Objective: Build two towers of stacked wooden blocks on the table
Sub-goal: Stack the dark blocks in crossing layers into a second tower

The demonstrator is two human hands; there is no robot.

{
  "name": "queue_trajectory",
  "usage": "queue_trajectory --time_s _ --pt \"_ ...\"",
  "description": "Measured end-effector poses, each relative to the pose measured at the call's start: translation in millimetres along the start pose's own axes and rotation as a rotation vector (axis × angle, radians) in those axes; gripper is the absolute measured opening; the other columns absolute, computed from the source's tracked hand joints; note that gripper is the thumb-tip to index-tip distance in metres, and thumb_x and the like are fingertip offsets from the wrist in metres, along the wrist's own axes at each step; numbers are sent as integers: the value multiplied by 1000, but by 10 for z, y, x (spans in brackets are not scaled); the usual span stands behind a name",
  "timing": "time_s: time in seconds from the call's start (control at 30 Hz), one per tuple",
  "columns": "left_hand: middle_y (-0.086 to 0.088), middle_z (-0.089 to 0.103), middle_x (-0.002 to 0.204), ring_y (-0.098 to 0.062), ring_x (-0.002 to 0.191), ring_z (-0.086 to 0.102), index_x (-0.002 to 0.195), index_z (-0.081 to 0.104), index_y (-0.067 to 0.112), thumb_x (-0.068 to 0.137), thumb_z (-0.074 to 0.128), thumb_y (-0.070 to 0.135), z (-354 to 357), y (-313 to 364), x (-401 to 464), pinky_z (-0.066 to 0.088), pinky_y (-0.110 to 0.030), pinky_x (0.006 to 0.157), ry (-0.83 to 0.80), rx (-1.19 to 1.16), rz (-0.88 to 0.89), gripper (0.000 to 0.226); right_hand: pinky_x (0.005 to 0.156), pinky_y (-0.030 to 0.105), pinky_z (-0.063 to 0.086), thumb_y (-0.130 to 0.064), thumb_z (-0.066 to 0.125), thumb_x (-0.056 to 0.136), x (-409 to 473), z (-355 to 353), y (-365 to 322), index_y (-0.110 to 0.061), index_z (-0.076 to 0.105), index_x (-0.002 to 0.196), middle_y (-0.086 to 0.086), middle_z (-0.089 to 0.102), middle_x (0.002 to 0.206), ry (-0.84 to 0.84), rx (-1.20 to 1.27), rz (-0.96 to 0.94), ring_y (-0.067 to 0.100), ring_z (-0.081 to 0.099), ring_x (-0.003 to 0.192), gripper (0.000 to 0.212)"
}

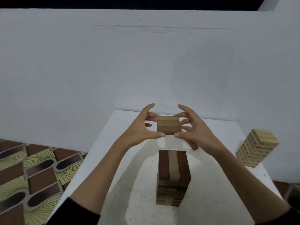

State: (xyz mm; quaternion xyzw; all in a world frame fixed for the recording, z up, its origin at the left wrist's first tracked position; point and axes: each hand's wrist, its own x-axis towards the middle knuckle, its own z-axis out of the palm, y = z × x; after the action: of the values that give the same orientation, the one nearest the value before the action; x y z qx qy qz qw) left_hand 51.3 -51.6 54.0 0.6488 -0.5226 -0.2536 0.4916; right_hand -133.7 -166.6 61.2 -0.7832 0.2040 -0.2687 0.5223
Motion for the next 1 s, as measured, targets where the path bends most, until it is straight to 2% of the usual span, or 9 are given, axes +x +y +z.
queue_trajectory --time_s 0.07,0.13,0.3,0.43,0.57,0.63,0.8,0.9,1.0 --pt "10 54 115 -4 109 54 141 27 32 63 85 25 -12 136 -113 46 -17 91 -25 -31 16 98 94 27 47 -3 78 71 -131 -11 -115 -35 40 135 -3 54 119 -11 38 -15 12 57 101 81" --pt "6 53 119 -8 111 54 139 27 36 59 80 31 -2 227 -228 47 -20 94 -46 -40 16 96 98 32 45 -10 81 66 -264 -3 -181 -35 41 134 -2 54 117 -28 60 -25 14 56 105 82" --pt "2 55 119 -8 110 56 142 30 30 57 83 24 67 277 -545 48 -30 98 -96 -112 3 100 107 41 39 -12 80 60 -595 72 -231 -30 43 135 0 52 115 -51 118 -40 16 53 107 85" --pt "-2 55 120 -9 111 56 142 30 32 52 86 28 120 275 -726 47 -31 99 -120 -151 -11 106 108 49 36 -26 81 56 -777 118 -224 -35 44 133 -3 54 116 -60 117 -36 21 51 114 85" --pt "1 55 118 -7 109 56 140 30 32 56 83 18 160 259 -821 46 -34 101 -137 -168 -28 100 111 48 32 -25 79 57 -867 149 -212 -36 43 133 -16 56 109 -68 90 -27 14 51 114 85" --pt "4 56 116 -7 109 56 140 29 32 57 81 16 170 246 -839 46 -36 102 -145 -171 -34 99 112 49 30 -24 79 58 -881 158 -197 -38 42 134 -15 55 111 -73 66 -18 11 51 114 85" --pt "3 53 118 -9 111 55 139 28 34 52 84 27 192 232 -857 47 -31 98 -169 -162 -52 103 115 46 26 -13 75 62 -892 168 -156 -42 41 131 -12 53 111 -78 49 13 9 50 115 82" --pt "3 51 119 -7 110 54 137 28 34 58 80 18 203 234 -867 47 -30 97 -178 -165 -51 95 115 46 24 -21 79 58 -900 168 -121 -44 41 132 -15 53 111 -95 52 17 10 48 118 86" --pt "5 49 120 -6 109 53 136 29 36 60 79 18 208 241 -881 47 -30 96 -185 -163 -51 93 116 47 23 -30 79 56 -902 163 -116 -42 37 135 -12 51 116 -118 46 19 11 47 120 89"
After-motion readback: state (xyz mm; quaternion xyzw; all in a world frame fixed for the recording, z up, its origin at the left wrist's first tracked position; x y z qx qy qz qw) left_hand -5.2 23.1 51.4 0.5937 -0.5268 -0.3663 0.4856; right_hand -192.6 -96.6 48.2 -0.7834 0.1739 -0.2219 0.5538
